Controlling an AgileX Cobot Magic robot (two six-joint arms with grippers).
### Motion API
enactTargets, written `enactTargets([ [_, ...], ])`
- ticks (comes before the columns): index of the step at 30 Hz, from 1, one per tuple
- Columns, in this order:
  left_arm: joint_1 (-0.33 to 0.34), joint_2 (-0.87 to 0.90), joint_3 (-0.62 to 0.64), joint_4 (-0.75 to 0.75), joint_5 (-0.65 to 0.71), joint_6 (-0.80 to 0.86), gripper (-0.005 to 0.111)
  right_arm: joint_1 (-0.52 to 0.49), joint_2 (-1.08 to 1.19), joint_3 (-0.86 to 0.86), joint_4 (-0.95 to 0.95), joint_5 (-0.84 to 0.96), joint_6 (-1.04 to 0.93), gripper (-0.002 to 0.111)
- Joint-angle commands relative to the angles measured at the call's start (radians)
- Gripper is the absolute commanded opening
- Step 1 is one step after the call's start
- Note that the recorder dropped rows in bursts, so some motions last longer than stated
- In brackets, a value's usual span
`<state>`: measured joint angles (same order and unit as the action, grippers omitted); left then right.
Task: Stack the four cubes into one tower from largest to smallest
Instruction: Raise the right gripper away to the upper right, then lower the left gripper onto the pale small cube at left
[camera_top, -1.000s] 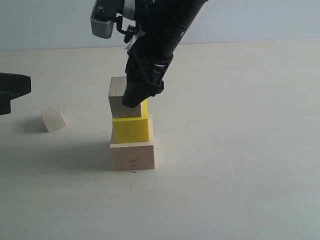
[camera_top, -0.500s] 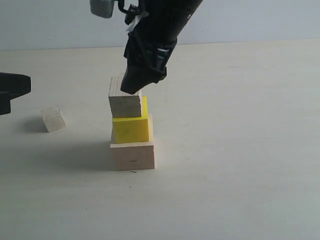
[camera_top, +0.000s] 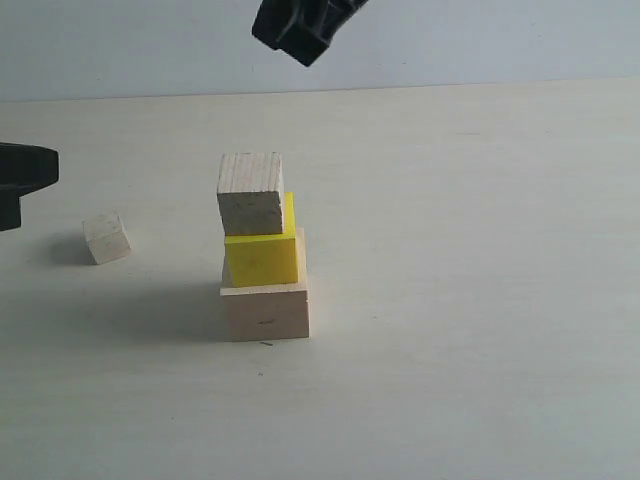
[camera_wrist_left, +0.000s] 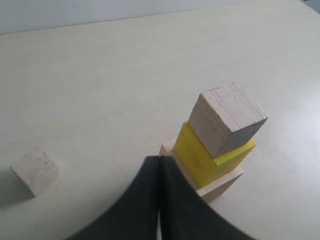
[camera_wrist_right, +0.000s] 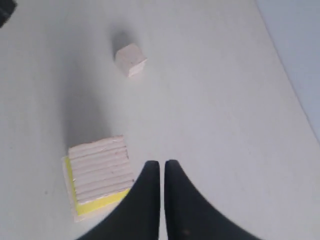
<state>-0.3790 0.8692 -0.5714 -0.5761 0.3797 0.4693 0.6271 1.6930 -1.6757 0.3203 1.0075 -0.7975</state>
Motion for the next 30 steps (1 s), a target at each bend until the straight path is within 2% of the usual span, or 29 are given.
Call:
enactTargets([
  [1,0.001,-0.006,0.005,0.061,-0.046,-0.013,0.0,0.001,-0.016,-0.006,-0.102,-0.043,0.265,0.0],
  [6,0.053,0.045,0.005,0.13,-0.065,-0.071,0.0,-0.005,-0.064,0.029,-0.113,-0.126,0.417,0.0],
  [10,0.118,0.132,-0.002,0.133,-0.056,-0.071,0.0,-0.005,-0.152,0.159,-0.115,-0.259,0.5,0.0],
  [15,0.147,0.272,-0.072,0.17,0.003,-0.071,0.002,-0.005,-0.293,0.349,-0.118,-0.378,0.544,0.0],
  [17,0.168,0.327,-0.101,0.197,0.016,-0.071,0.009,-0.005,-0.344,0.404,-0.118,-0.363,0.563,0.0],
  [19,0.224,0.398,-0.151,0.22,0.02,-0.071,0.028,-0.005,-0.429,0.491,-0.118,-0.327,0.585,0.0],
  [20,0.257,0.444,-0.199,0.237,0.027,-0.049,0.043,-0.005,-0.483,0.543,-0.106,-0.296,0.589,0.0],
  [22,0.291,0.523,-0.281,0.309,0.072,-0.005,0.057,-0.005,-0.555,0.61,-0.073,-0.269,0.589,0.0],
  [26,0.297,0.694,-0.461,0.38,0.309,0.002,0.057,-0.005,-0.679,0.684,-0.064,-0.252,0.589,0.0],
  [30,0.296,0.851,-0.613,0.429,0.458,0.051,0.057,-0.005,-0.756,0.691,-0.063,-0.224,0.589,0.0],
])
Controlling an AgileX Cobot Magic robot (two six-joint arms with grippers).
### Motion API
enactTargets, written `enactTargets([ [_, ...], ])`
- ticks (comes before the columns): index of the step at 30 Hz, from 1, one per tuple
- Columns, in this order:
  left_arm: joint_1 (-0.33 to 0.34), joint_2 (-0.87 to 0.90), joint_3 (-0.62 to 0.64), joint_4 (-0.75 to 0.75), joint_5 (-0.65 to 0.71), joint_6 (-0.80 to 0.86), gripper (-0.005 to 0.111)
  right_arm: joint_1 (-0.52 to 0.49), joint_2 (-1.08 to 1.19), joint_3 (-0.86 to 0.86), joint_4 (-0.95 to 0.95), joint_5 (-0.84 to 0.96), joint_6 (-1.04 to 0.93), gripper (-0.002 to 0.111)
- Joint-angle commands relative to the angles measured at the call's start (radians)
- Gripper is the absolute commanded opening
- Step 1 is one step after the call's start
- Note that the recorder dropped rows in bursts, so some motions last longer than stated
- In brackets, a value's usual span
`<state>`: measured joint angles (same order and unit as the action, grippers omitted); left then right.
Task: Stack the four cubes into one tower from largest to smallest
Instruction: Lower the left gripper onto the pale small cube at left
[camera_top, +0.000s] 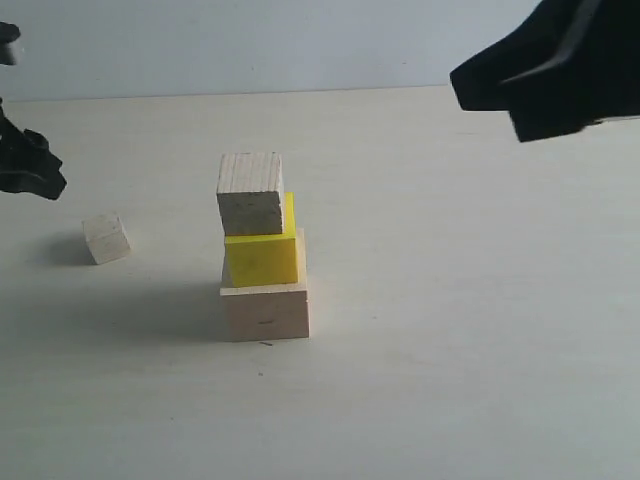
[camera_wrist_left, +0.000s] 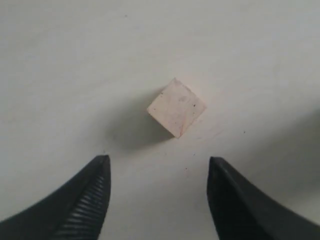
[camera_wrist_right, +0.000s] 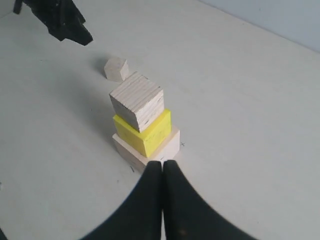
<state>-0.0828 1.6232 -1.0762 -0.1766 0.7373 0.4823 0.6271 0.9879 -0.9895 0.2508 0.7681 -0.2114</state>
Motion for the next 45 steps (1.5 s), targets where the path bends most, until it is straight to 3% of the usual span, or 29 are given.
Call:
enactTargets([
  [1,-0.004,0.115,-0.128,0.031,0.111,0.047,0.057,-0.005,-0.058,0.005,0.006,0.022,0.003,0.0],
  [4,-0.027,0.178,-0.19,0.031,0.146,0.146,0.057,-0.005,-0.066,0.005,0.006,0.061,0.003,0.0],
  [9,-0.057,0.228,-0.228,0.053,0.144,0.172,0.072,-0.005,-0.066,0.005,0.006,0.1,0.003,0.0],
  [20,-0.057,0.25,-0.228,0.104,0.08,0.169,0.071,-0.005,-0.066,0.005,0.006,0.094,-0.017,0.0],
  [28,-0.057,0.262,-0.228,0.111,0.059,0.344,0.071,-0.005,-0.066,0.005,0.006,0.083,-0.017,0.0],
  [37,-0.057,0.334,-0.228,0.096,0.069,0.376,0.072,-0.005,-0.066,0.005,0.006,0.08,-0.024,0.0],
  [45,-0.057,0.379,-0.228,0.036,0.036,0.434,0.082,-0.005,-0.066,0.005,0.006,0.082,-0.023,0.0],
])
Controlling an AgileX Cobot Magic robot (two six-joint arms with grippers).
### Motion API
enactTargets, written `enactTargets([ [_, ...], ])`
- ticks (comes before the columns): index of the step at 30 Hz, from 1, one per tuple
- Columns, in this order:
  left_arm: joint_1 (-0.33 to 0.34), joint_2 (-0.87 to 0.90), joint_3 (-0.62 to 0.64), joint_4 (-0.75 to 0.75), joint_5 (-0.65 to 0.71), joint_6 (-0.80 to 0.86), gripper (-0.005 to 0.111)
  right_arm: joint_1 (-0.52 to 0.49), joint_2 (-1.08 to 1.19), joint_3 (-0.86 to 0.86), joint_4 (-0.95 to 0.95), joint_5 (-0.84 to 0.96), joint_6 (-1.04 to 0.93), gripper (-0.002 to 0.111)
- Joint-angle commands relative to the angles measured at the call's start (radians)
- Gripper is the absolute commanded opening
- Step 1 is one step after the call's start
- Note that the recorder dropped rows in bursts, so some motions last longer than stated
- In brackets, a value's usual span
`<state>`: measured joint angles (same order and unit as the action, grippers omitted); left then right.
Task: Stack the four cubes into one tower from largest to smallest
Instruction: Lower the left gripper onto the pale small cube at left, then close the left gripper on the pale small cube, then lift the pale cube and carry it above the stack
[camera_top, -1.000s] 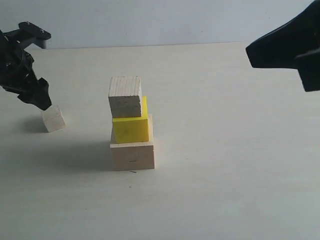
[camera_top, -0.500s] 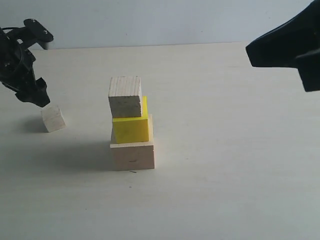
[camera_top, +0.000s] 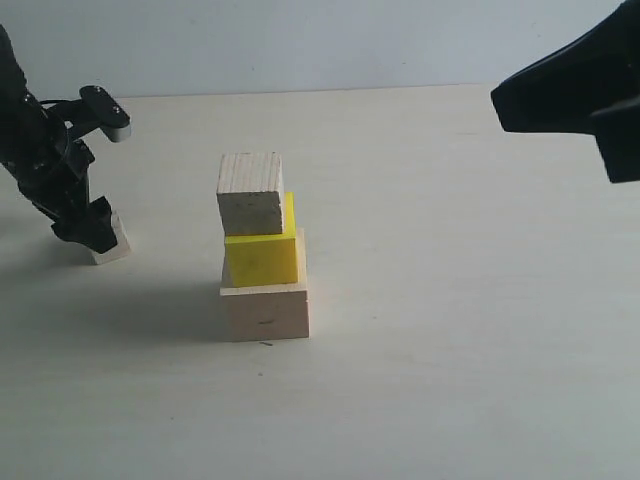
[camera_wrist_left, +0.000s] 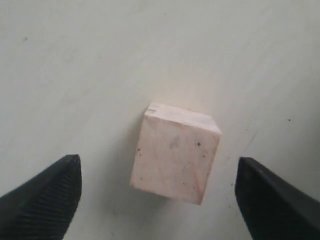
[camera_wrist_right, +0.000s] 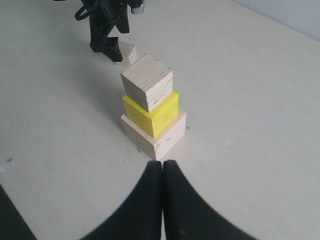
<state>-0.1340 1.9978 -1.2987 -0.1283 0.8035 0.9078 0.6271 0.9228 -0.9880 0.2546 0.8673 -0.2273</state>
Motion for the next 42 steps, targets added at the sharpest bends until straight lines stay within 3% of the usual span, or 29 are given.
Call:
enactTargets([
  [1,-0.006,0.004,-0.005,-0.013,-0.042,0.008,0.082,-0.005,-0.001,0.003,0.002,-0.017,-0.007,0.0],
  [15,-0.006,0.073,-0.005,-0.013,-0.048,0.009,0.078,-0.005,-0.001,0.003,0.002,-0.017,-0.007,0.0],
  [18,-0.006,0.073,-0.005,-0.013,-0.048,0.014,0.065,-0.005,-0.001,0.003,0.002,-0.017,-0.007,0.0],
  [25,-0.006,0.073,-0.005,-0.013,-0.005,0.014,0.014,-0.005,-0.001,0.003,0.002,-0.017,-0.007,0.0],
  [28,-0.006,0.064,-0.005,-0.013,0.035,0.017,0.0,-0.005,-0.001,0.003,0.002,-0.019,-0.007,0.0],
  [38,-0.006,-0.094,-0.008,-0.017,0.117,0.035,0.0,-0.005,-0.001,0.003,0.0,-0.023,-0.007,0.0],
  [42,-0.006,-0.181,-0.056,-0.095,0.209,0.078,0.0,-0.005,-0.001,0.003,-0.004,-0.023,-0.007,0.0],
])
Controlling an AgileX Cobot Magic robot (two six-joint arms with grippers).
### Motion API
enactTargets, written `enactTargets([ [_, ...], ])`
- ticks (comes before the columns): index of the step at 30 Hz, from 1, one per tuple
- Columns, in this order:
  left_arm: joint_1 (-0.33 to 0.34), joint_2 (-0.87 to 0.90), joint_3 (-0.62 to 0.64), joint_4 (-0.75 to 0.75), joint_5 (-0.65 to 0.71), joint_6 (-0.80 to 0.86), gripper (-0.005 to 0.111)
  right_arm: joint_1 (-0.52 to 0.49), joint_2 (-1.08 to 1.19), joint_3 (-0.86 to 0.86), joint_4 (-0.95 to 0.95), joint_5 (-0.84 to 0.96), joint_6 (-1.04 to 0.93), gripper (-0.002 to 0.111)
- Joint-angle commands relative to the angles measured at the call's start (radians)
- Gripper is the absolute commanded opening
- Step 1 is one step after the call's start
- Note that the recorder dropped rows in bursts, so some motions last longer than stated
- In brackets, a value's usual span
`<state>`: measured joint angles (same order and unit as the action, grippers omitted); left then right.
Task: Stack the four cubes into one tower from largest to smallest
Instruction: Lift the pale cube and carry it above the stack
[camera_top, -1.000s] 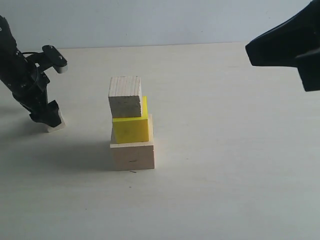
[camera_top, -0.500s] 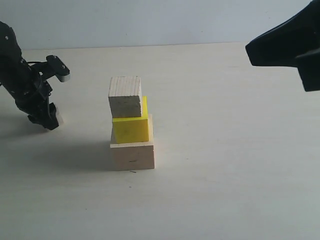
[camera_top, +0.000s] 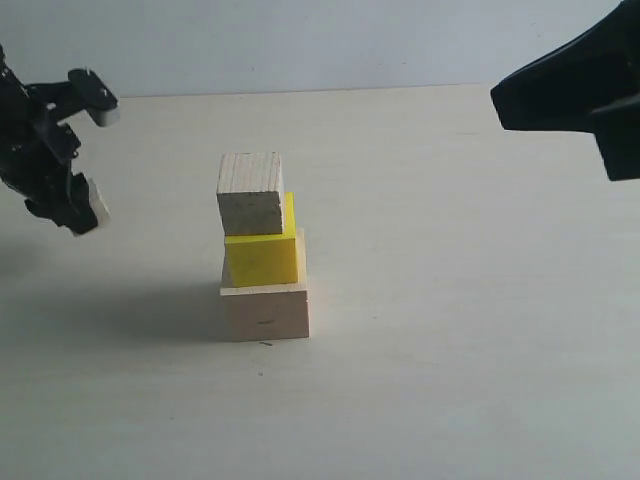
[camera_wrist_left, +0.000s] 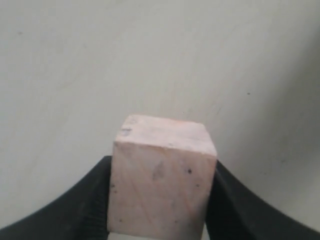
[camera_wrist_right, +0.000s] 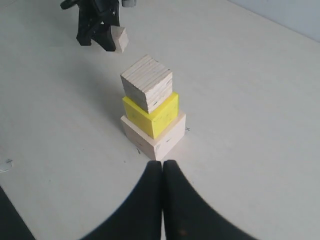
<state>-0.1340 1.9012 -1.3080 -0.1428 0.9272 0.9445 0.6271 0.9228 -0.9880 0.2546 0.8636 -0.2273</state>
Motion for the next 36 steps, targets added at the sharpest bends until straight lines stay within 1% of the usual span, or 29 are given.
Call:
enactTargets([
  [1,-0.006,-0.103,-0.066,-0.113,0.12,0.067,0.0,-0.005,-0.001,0.003,-0.007,-0.02,-0.007,0.0],
  [3,-0.006,-0.131,-0.109,-0.158,0.184,0.101,0.0,-0.005,-0.001,0.003,-0.032,-0.017,-0.007,0.0],
  [7,-0.008,-0.168,-0.201,-0.18,0.294,0.095,0.0,-0.005,-0.001,0.003,-0.136,0.001,0.042,0.0],
  [10,-0.029,-0.192,-0.256,-0.206,0.294,0.095,0.0,-0.005,-0.001,0.003,-0.22,0.004,0.114,0.0],
  [12,-0.074,-0.203,-0.279,-0.198,0.294,0.095,0.0,-0.005,-0.001,0.003,-0.255,0.002,0.144,0.0],
  [15,-0.157,-0.212,-0.301,-0.163,0.294,0.089,0.0,-0.005,-0.001,0.003,-0.255,0.002,0.146,0.0],
  [17,-0.218,-0.212,-0.312,-0.104,0.294,0.056,0.0,-0.005,-0.001,0.003,-0.255,0.002,0.146,0.0],
  [20,-0.292,-0.212,-0.312,-0.008,0.294,-0.007,0.0,-0.005,-0.001,0.003,-0.255,0.009,0.149,0.0],
  [24,-0.359,-0.214,-0.312,0.009,0.294,-0.011,0.0,-0.005,-0.001,0.003,-0.255,0.017,0.151,0.0],
  [28,-0.387,-0.226,-0.312,0.011,0.294,-0.015,0.0,-0.005,-0.001,0.003,-0.255,0.021,0.176,0.0],
  [36,-0.396,-0.285,-0.312,0.0,0.294,-0.092,0.0,-0.005,-0.001,0.003,-0.255,0.017,0.176,0.0],
])
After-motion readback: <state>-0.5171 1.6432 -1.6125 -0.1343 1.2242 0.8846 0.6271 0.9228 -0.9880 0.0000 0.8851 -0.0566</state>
